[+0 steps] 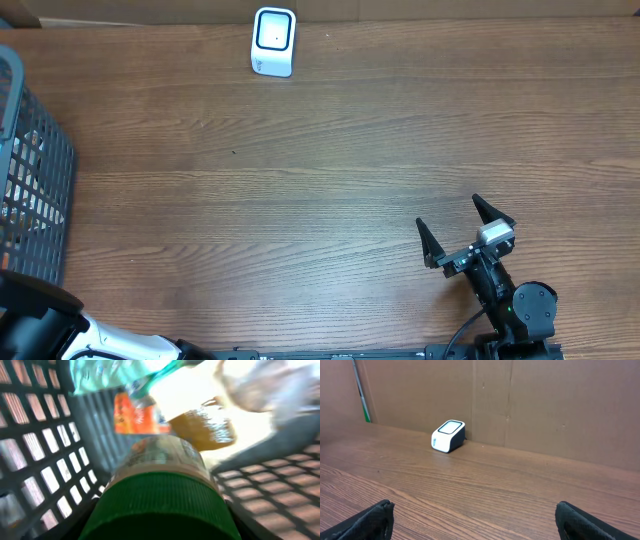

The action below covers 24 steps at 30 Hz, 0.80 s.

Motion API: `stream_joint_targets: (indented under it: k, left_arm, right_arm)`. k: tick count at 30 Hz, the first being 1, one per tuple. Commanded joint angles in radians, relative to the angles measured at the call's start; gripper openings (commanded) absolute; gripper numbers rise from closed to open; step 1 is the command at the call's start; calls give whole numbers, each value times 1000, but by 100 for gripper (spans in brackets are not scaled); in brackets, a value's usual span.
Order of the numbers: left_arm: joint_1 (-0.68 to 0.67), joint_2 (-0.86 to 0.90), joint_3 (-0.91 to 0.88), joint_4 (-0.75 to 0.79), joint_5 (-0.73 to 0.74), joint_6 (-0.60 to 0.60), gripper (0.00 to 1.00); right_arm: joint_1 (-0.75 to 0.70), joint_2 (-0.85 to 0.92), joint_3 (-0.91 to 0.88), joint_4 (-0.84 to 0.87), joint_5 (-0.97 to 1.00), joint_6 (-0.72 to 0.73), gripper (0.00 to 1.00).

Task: Scan the item barcode
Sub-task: 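Grasp the green-lidded jar with the left gripper and lift it out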

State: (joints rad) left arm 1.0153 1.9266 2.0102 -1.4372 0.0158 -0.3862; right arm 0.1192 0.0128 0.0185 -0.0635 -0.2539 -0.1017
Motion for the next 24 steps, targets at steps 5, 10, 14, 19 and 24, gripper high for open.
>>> stream_joint_targets:
  k: [5, 10, 14, 19, 24]
  left_arm:
    - [-29, -18, 367, -100, 232, 5, 40]
    - [-97, -66, 543, -131, 351, 5, 40]
    - [-186, -139, 591, -130, 401, 6, 40]
    - [-414, -227, 591, -155, 388, 62, 40]
    - [-685, -232, 590, -251, 276, 87, 40]
  right_arm:
    - [-2, -10, -11, 6, 13, 1, 100]
    - [-2, -10, -11, 6, 13, 1, 100]
    - [-2, -10, -11, 6, 13, 1, 100]
    - [-2, -10, -11, 6, 13, 1, 100]
    - [-2, -10, -11, 6, 13, 1, 100]
